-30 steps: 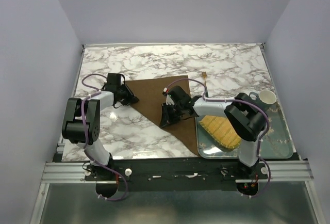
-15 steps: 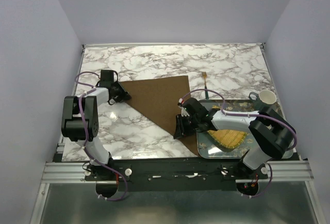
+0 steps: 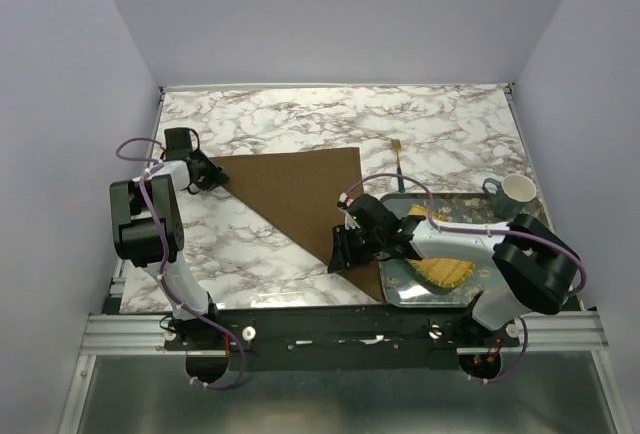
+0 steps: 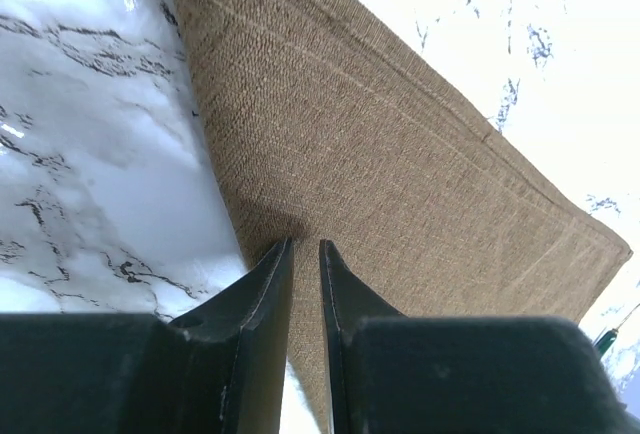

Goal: Fold the napkin, place the utensils inside, and roll it up
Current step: Grab a utensil with the right arm

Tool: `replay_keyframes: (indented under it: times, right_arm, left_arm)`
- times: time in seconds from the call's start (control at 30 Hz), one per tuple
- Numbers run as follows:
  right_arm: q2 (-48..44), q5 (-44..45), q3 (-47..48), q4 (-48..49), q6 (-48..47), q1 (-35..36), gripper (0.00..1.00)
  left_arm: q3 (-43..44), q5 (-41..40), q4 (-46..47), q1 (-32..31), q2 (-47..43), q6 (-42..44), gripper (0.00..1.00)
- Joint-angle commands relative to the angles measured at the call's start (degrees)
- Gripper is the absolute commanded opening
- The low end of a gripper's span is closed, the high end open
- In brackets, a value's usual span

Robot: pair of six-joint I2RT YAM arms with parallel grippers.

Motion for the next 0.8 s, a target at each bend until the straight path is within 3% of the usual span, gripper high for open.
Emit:
replay_keyframes:
  times: [0.0,0.2,0.27,0.43,0.6,0.77]
  right_arm:
    - [-2.5,5.0,-2.7,-2.8,1.3,0.2,0.46]
    - [-4.6,8.6,-5.0,-5.9,2.0,0.2,0.47]
    - [-6.8,10.3,-2.8,-9.6,0.2,0.1,0.51]
    - [-8.9,16.0,10.8,-16.9,-4.8,-3.7,0.65]
    - [-1.6,27.0,24.2,-26.3,-11.1,-12.9,0.89]
    - [7.8,28.2,36.9,-29.0,-16.1,-24.3,0.92]
  left_arm:
    - [2.2,-0.8,-1.6,0.6,0.1,1.3,0.25]
    - [2.8,-0.5,-2.0,-1.3,-5.9,2.4,0.30]
    - [3.0,-0.5,-2.0,-3.8,-9.0,2.8,0.33]
    - [1.2,-1.0,-2.1,-12.9,-15.6,4.6,0.45]
    - [-3.3,0.7,-1.8,-20.0,-23.0,6.4,0.57]
    - [-6.5,3.1,-2.8,-22.1,-29.3,7.8,0.62]
